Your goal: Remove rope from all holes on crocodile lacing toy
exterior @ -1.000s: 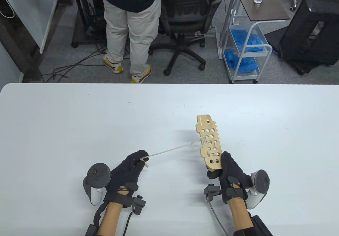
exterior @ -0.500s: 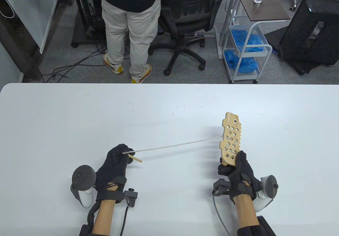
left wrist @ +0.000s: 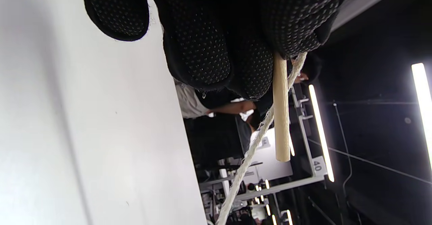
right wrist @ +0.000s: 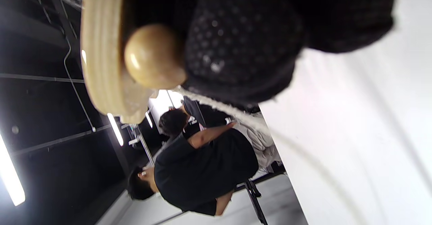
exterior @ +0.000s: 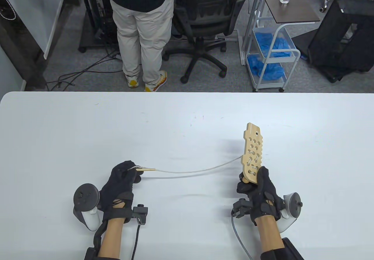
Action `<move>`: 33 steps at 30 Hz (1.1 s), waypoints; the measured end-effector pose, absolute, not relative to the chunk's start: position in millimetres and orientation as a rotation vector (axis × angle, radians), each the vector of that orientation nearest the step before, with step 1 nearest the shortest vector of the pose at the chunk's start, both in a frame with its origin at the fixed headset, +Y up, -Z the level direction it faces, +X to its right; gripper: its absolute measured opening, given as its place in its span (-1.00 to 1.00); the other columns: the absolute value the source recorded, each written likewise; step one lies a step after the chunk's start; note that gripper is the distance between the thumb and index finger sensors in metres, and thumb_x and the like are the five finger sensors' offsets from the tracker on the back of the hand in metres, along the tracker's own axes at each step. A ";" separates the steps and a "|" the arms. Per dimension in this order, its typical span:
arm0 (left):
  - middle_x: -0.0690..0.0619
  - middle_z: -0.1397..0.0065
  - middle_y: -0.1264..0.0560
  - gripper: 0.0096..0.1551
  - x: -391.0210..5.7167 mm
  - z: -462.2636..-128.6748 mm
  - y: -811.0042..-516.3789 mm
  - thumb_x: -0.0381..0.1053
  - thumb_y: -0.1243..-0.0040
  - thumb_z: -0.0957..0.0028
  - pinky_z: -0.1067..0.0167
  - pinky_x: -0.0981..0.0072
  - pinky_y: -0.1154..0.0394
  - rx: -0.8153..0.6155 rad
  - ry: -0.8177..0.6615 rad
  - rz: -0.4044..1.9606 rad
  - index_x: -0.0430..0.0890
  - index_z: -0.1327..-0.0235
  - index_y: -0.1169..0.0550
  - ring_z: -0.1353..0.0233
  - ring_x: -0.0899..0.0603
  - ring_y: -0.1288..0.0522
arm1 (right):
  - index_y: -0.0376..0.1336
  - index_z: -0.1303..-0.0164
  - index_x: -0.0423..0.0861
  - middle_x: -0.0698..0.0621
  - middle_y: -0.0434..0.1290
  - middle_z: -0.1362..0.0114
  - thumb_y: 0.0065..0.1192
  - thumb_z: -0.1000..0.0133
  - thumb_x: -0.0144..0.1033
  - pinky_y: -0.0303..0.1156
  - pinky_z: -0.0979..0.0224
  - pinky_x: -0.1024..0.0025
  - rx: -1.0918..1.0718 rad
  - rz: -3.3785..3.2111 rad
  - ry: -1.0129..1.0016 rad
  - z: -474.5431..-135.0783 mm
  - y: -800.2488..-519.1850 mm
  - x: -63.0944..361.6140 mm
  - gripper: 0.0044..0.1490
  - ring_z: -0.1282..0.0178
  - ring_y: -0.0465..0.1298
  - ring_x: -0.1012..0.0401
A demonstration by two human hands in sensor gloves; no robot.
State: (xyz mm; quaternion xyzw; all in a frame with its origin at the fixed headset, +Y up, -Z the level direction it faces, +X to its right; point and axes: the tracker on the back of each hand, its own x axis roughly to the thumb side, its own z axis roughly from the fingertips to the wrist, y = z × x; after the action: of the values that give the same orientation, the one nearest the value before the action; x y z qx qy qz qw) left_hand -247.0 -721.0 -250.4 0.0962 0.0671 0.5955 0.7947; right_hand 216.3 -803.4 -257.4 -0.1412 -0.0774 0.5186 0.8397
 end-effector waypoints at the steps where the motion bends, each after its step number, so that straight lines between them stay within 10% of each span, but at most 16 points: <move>1: 0.17 -0.04 -0.77 -0.59 -242.1 -250.3 -719.8 0.13 -0.34 -0.01 -0.30 -0.16 -0.50 0.204 0.126 1.271 0.26 -0.15 -0.61 -0.03 0.03 -0.70 | 0.40 0.11 -0.32 -0.25 0.62 0.09 0.17 -0.09 0.01 0.58 0.19 -0.01 -0.276 1.122 -0.154 -257.5 -801.2 211.0 -0.38 0.41 0.68 0.08; 33: 0.14 -0.25 -0.69 -0.56 -181.1 -250.9 -736.6 0.00 -0.17 -0.11 -0.35 -0.22 -0.44 -0.199 -0.194 1.641 0.20 -0.28 -0.55 -0.20 -0.01 -0.64 | 0.43 0.14 -0.32 -0.26 0.64 0.12 0.20 -0.06 0.01 0.58 0.22 -0.02 0.292 1.284 0.121 -242.2 -762.7 104.5 -0.39 0.44 0.68 0.06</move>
State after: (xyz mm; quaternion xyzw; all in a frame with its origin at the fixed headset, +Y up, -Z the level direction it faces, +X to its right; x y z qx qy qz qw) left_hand -181.1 -736.6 -250.9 -0.0884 -0.0863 0.7291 0.6732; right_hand 104.5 -762.7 -242.2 0.1354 0.0562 0.5964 0.7892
